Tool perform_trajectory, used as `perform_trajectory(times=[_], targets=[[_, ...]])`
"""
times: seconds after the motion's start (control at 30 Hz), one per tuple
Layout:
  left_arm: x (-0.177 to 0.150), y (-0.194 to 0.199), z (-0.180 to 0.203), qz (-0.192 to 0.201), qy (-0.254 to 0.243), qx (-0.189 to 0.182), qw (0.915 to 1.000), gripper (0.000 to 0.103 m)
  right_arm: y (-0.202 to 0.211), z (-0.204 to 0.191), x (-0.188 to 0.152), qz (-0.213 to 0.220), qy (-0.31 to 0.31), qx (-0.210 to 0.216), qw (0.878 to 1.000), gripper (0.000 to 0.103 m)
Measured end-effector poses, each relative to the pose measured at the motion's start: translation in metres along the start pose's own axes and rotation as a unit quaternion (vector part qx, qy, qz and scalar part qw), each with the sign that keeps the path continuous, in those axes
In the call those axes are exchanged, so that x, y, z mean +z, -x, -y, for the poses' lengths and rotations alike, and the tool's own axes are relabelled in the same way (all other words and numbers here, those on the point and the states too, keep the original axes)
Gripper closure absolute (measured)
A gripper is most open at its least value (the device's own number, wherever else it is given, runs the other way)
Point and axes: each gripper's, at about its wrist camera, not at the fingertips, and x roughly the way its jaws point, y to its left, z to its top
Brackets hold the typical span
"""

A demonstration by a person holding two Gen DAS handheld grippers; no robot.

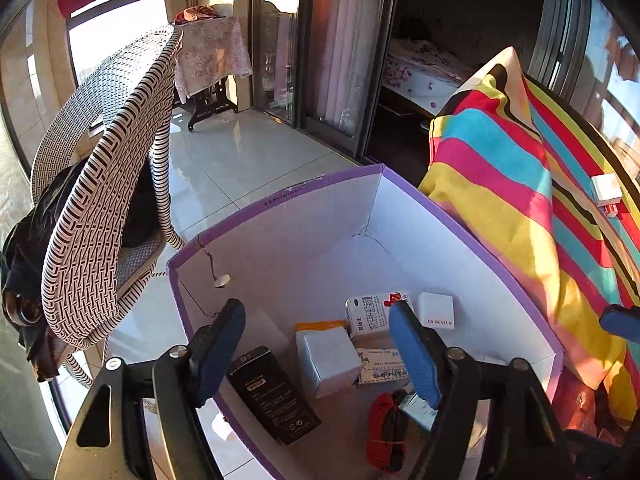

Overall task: Organize objects
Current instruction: 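Open the left tool to drop the cube box while the right tool drops the blue-lettered box, then grasp the tall white box with red print with the right tool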

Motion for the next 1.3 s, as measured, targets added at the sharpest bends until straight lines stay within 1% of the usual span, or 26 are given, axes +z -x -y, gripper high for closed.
perform_trajectory(times=[0.03, 0.07, 0.17, 0.23, 0.3, 0.33, 0.4, 0.5, 0.57, 0.6, 0.67, 0.73, 0.8, 0.83, 0.87, 0.9, 0.93, 1.03, 1.07, 1.17, 1.23, 1.3], targets=[[0.002, 0.004, 0.002, 0.010, 0.004, -0.005, 0.9999, 0.019, 0.005, 0.008, -0.002, 0.008, -0.014, -0.003, 1.000, 0.034], [0.005, 0.007, 0.006, 0.017, 0.008, -0.011, 0.9998, 0.019, 0.008, 0.017, -0.003, 0.013, -0.031, -0.010, 0.999, 0.033], [0.019, 0.010, 0.030, 0.029, 0.001, -0.037, 0.9989, 0.018, 0.022, 0.052, -0.017, 0.016, -0.085, -0.056, 0.995, 0.027], [0.029, 0.009, 0.058, 0.032, -0.022, -0.061, 0.9974, 0.018, 0.029, 0.084, -0.033, 0.007, -0.134, -0.091, 0.987, 0.026], [0.037, 0.005, 0.096, 0.030, -0.053, -0.096, 0.9936, 0.018, 0.037, 0.121, -0.052, 0.000, -0.190, -0.123, 0.974, 0.025], [0.041, 0.003, 0.118, 0.028, -0.071, -0.114, 0.9905, 0.018, 0.043, 0.142, -0.063, -0.003, -0.219, -0.141, 0.965, 0.025], [0.046, -0.005, 0.166, 0.023, -0.112, -0.150, 0.9820, 0.018, 0.057, 0.181, -0.087, -0.011, -0.283, -0.174, 0.943, 0.024], [0.052, -0.016, 0.244, 0.027, -0.180, -0.193, 0.9642, 0.018, 0.076, 0.236, -0.126, -0.015, -0.360, -0.206, 0.910, 0.022], [0.056, -0.028, 0.294, 0.035, -0.225, -0.207, 0.9514, 0.018, 0.087, 0.269, -0.151, -0.013, -0.396, -0.224, 0.890, 0.022], [0.058, -0.036, 0.318, 0.034, -0.244, -0.210, 0.9463, 0.018, 0.093, 0.287, -0.164, -0.012, -0.417, -0.227, 0.880, 0.021], [0.064, -0.053, 0.358, 0.028, -0.267, -0.214, 0.9393, 0.018, 0.098, 0.323, -0.191, -0.003, -0.463, -0.230, 0.856, 0.021], [0.069, -0.068, 0.387, 0.016, -0.276, -0.222, 0.9350, 0.018, 0.096, 0.354, -0.213, 0.001, -0.505, -0.231, 0.832, 0.021], [0.074, -0.084, 0.404, 0.006, -0.279, -0.221, 0.9346, 0.018, 0.087, 0.382, -0.227, 0.011, -0.540, -0.216, 0.813, 0.021], [0.075, -0.092, 0.408, -0.002, -0.276, -0.218, 0.9361, 0.018, 0.084, 0.394, -0.233, 0.018, -0.553, -0.209, 0.806, 0.021], [0.075, -0.102, 0.411, -0.022, -0.272, -0.215, 0.9379, 0.018, 0.077, 0.407, -0.233, 0.023, -0.562, -0.202, 0.802, 0.021], [0.076, -0.107, 0.409, -0.037, -0.267, -0.216, 0.9385, 0.018, 0.071, 0.419, -0.231, 0.028, -0.566, -0.196, 0.801, 0.021], [0.077, -0.105, 0.406, -0.032, -0.260, -0.226, 0.9382, 0.018, 0.065, 0.430, -0.229, 0.031, -0.566, -0.193, 0.801, 0.021], [0.077, -0.106, 0.397, -0.040, -0.241, -0.253, 0.9361, 0.015, 0.041, 0.469, -0.220, 0.026, -0.562, -0.201, 0.802, 0.021], [0.077, -0.107, 0.397, -0.042, -0.240, -0.258, 0.9350, 0.014, 0.034, 0.482, -0.219, 0.024, -0.566, -0.205, 0.798, 0.021], [0.076, -0.106, 0.397, -0.045, -0.239, -0.266, 0.9330, 0.009, 0.017, 0.519, -0.221, 0.028, -0.594, -0.211, 0.776, 0.021], [0.074, -0.106, 0.398, -0.046, -0.242, -0.269, 0.9311, 0.005, 0.009, 0.538, -0.222, 0.031, -0.609, -0.214, 0.763, 0.021], [0.072, -0.105, 0.399, -0.046, -0.245, -0.267, 0.9309, 0.005, 0.004, 0.552, -0.222, 0.034, -0.615, -0.221, 0.756, 0.021]])
